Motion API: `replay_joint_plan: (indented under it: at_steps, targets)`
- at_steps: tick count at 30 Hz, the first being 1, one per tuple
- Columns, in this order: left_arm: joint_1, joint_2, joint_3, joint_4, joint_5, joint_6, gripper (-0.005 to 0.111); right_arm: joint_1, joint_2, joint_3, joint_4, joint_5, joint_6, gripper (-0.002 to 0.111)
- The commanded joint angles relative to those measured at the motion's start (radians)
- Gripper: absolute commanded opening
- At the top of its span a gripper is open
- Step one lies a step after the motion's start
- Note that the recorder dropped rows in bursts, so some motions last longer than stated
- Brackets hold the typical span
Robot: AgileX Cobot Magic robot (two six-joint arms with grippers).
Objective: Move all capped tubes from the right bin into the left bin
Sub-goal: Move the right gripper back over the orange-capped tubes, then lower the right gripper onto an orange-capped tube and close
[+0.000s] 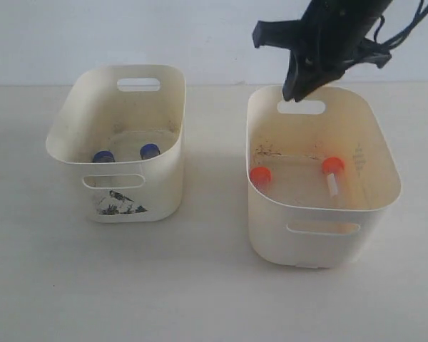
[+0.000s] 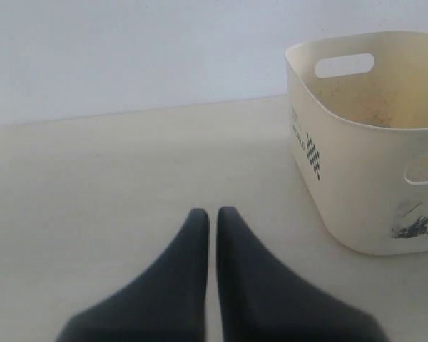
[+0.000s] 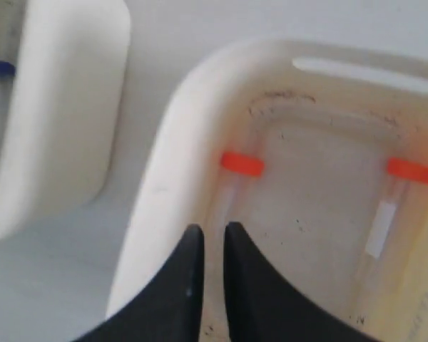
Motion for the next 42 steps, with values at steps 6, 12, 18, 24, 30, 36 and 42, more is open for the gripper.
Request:
replay_joint_plan:
  at_steps: [6,12,18,24,30,36,42]
  targets:
    - [0.001,-0.002,-0.004,-0.011,-0.009,-0.012,0.004,-0.015,0.001,0.171,0.084,-0.034,-0.011,0.018]
    - [0.001,-0.002,-0.004,-0.011,-0.009,-0.012,0.004,-0.015,0.001,0.231,0.183,-0.079,-0.061,0.018]
    - [0.001,-0.002,-0.004,-0.011,-0.009,-0.012,0.004,-0.015,0.005,0.25,0.183,-0.111,-0.078,0.018]
    - [0.001,-0.002,-0.004,-0.011,-0.009,-0.012,0.004,-0.015,0.066,0.25,0.197,-0.094,-0.073,0.052]
    - [0.001,-0.002,-0.004,-0.011,-0.009,-0.012,0.004,-0.015,0.12,0.25,0.198,-0.115,-0.06,0.058]
    - [0.001,-0.002,-0.004,-0.011,-0.009,-0.012,0.004,-0.015,0.175,0.25,0.209,-0.142,-0.059,0.058]
    - [0.001,-0.002,-0.004,-0.011,-0.009,-0.012,0.004,-0.013,0.222,0.25,0.219,-0.172,-0.06,0.058]
